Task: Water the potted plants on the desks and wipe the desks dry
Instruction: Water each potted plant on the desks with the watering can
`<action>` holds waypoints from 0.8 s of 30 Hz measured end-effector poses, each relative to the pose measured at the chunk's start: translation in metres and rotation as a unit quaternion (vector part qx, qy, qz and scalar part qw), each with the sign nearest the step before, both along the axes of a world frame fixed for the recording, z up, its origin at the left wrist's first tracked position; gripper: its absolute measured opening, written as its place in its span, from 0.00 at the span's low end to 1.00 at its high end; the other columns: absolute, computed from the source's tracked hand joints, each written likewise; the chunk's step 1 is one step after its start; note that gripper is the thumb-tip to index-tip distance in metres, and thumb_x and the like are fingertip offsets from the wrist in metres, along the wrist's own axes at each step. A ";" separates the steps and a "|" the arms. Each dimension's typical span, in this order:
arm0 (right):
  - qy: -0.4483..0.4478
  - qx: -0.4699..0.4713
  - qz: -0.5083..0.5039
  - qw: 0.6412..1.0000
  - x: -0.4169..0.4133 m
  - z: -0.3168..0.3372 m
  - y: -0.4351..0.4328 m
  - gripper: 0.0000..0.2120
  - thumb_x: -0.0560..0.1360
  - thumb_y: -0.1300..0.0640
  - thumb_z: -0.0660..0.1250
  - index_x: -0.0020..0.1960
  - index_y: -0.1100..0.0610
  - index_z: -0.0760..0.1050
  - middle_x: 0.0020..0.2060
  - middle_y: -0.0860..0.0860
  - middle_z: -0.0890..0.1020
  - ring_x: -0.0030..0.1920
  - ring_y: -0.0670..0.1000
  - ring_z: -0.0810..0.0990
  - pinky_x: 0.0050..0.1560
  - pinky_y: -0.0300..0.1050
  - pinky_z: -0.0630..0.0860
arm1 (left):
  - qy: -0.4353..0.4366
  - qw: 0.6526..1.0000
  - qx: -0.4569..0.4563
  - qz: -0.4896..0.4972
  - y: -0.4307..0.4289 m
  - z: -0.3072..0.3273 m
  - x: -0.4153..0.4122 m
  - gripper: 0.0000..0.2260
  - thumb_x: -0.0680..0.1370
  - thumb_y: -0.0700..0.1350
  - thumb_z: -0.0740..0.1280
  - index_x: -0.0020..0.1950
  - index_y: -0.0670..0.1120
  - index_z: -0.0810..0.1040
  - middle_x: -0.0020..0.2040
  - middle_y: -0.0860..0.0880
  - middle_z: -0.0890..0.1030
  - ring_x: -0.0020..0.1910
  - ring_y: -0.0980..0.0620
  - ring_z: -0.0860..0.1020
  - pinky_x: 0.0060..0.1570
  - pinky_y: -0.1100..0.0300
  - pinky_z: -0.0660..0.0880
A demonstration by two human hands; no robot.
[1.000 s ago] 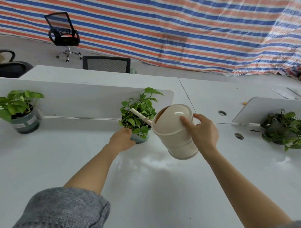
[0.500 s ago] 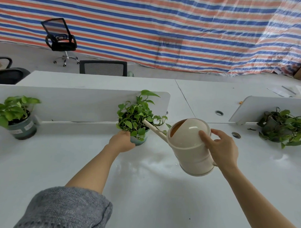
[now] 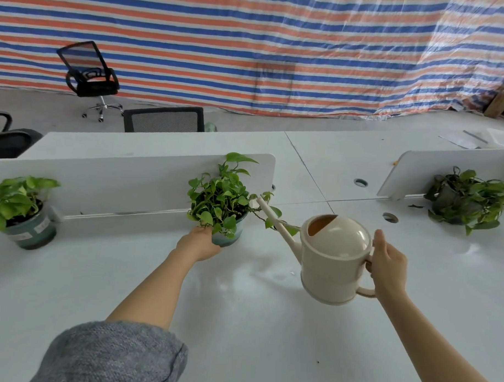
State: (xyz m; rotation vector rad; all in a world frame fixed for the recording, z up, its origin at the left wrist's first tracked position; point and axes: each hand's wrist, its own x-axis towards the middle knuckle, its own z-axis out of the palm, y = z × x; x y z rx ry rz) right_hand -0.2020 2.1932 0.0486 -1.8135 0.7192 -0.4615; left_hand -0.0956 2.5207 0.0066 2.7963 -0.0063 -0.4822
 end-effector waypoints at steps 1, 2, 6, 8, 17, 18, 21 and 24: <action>0.005 0.017 -0.006 1.000 -0.001 -0.007 -0.004 0.31 0.76 0.42 0.54 0.41 0.73 0.70 0.27 0.57 0.68 0.33 0.56 0.69 0.39 0.50 0.66 | -0.001 1.000 -0.001 -0.001 0.001 0.000 0.000 0.28 0.75 0.50 0.61 0.73 0.47 0.60 0.72 0.44 0.65 0.69 0.45 0.67 0.65 0.52 0.69; 0.009 0.030 -0.010 0.999 -0.003 -0.013 -0.008 0.31 0.76 0.42 0.54 0.44 0.74 0.70 0.29 0.57 0.67 0.32 0.55 0.68 0.39 0.50 0.66 | -0.001 1.000 -0.002 -0.003 0.001 -0.001 0.001 0.27 0.75 0.50 0.61 0.73 0.47 0.61 0.71 0.44 0.66 0.68 0.45 0.67 0.65 0.51 0.69; 0.015 0.077 -0.033 0.996 -0.012 -0.032 -0.021 0.24 0.78 0.44 0.52 0.48 0.64 0.75 0.27 0.55 0.70 0.28 0.53 0.69 0.36 0.46 0.68 | 0.007 1.000 0.009 -0.004 -0.001 0.001 0.003 0.30 0.75 0.52 0.62 0.74 0.46 0.59 0.73 0.44 0.64 0.70 0.44 0.66 0.66 0.51 0.69; 0.014 0.108 -0.047 0.993 -0.017 -0.036 -0.025 0.21 0.78 0.44 0.51 0.50 0.59 0.75 0.26 0.54 0.69 0.28 0.52 0.68 0.33 0.45 0.66 | 0.015 1.000 0.021 -0.003 -0.002 0.001 0.003 0.32 0.75 0.52 0.61 0.76 0.45 0.55 0.75 0.44 0.60 0.72 0.44 0.63 0.68 0.51 0.66; -0.011 0.192 -0.112 0.975 -0.028 -0.063 -0.039 0.22 0.77 0.44 0.49 0.51 0.61 0.72 0.28 0.54 0.66 0.27 0.53 0.63 0.30 0.45 0.62 | 0.040 0.998 0.041 -0.003 -0.006 0.003 0.004 0.33 0.76 0.50 0.61 0.77 0.44 0.51 0.77 0.44 0.56 0.75 0.44 0.59 0.71 0.52 0.63; -0.013 0.194 -0.114 0.974 -0.029 -0.065 -0.039 0.22 0.78 0.45 0.49 0.51 0.61 0.72 0.28 0.54 0.66 0.27 0.53 0.63 0.31 0.45 0.62 | 0.042 0.998 0.040 -0.002 -0.007 0.004 0.004 0.33 0.76 0.50 0.61 0.77 0.44 0.51 0.77 0.44 0.56 0.74 0.44 0.59 0.71 0.52 0.63; -0.009 0.185 -0.109 0.977 -0.031 -0.068 -0.038 0.23 0.79 0.44 0.48 0.50 0.61 0.72 0.27 0.54 0.68 0.27 0.52 0.65 0.31 0.45 0.64 | 0.046 0.998 0.034 0.002 -0.008 0.005 0.005 0.33 0.75 0.50 0.62 0.77 0.44 0.51 0.77 0.44 0.56 0.74 0.44 0.60 0.70 0.52 0.63; 0.015 0.138 -0.110 0.984 -0.031 -0.069 -0.039 0.25 0.78 0.43 0.46 0.46 0.60 0.74 0.26 0.56 0.70 0.28 0.55 0.68 0.36 0.47 0.65 | 0.049 0.998 0.029 0.006 -0.006 0.004 0.004 0.33 0.75 0.50 0.61 0.77 0.44 0.51 0.77 0.45 0.55 0.74 0.44 0.60 0.70 0.51 0.64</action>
